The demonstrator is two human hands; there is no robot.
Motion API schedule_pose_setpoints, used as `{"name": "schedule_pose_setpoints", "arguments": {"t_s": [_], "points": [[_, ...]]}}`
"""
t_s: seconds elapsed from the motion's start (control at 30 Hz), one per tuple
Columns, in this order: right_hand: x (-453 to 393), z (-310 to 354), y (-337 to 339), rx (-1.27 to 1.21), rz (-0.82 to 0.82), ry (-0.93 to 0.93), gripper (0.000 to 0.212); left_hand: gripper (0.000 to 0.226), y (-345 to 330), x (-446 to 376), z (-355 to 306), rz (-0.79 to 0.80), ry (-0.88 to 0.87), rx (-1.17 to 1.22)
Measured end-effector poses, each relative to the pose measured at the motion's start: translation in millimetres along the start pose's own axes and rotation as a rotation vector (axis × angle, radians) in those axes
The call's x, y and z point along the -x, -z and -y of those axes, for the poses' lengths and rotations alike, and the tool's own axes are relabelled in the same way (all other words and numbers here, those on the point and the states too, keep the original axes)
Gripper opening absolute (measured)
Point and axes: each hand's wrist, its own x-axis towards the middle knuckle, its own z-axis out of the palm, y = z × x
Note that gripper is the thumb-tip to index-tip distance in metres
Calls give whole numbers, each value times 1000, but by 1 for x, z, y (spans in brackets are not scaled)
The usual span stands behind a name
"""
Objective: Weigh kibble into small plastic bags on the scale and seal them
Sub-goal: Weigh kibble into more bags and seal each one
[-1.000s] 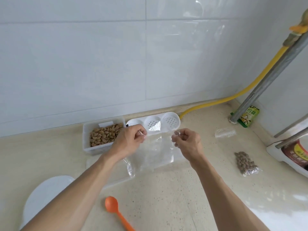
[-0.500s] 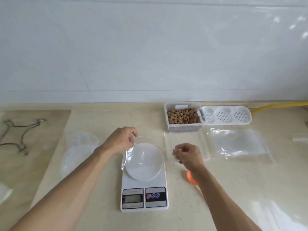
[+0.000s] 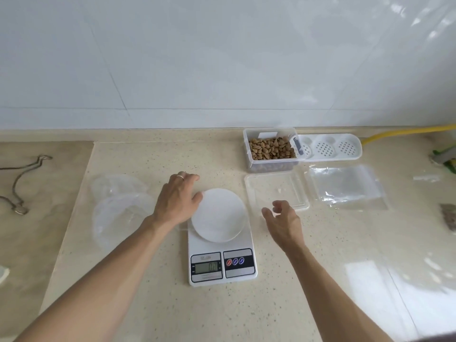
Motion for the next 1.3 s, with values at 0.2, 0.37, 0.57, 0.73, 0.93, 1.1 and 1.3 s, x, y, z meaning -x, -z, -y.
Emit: {"name": "schedule_pose_setpoints", "arguments": {"t_s": [0.2,0.37,0.57,0.73,0.93,1.1,1.3], "points": [[42,-4,-12,434,-173,525,44,48,-8,60,-14,-118,-130,-129],[76,-33,-25,597,-152,694,38,56,-34,125,-12,-99,-117,-146],[100,-70,-34,684,-17,590,43,70,-65,168,0,-20,-34,-189],[113,-76,-41,746,149,535,57,84,-80,173,0,46,52,-196],[116,-77,-45,782,165,521,57,85,-86,173,1,52,91,-153],[115,-73,-46,778,169,489,57,85,-87,174,-3,51,113,-130],[113,-75,-45,784,158,502,57,85,-88,174,-2,64,132,-119]]}}
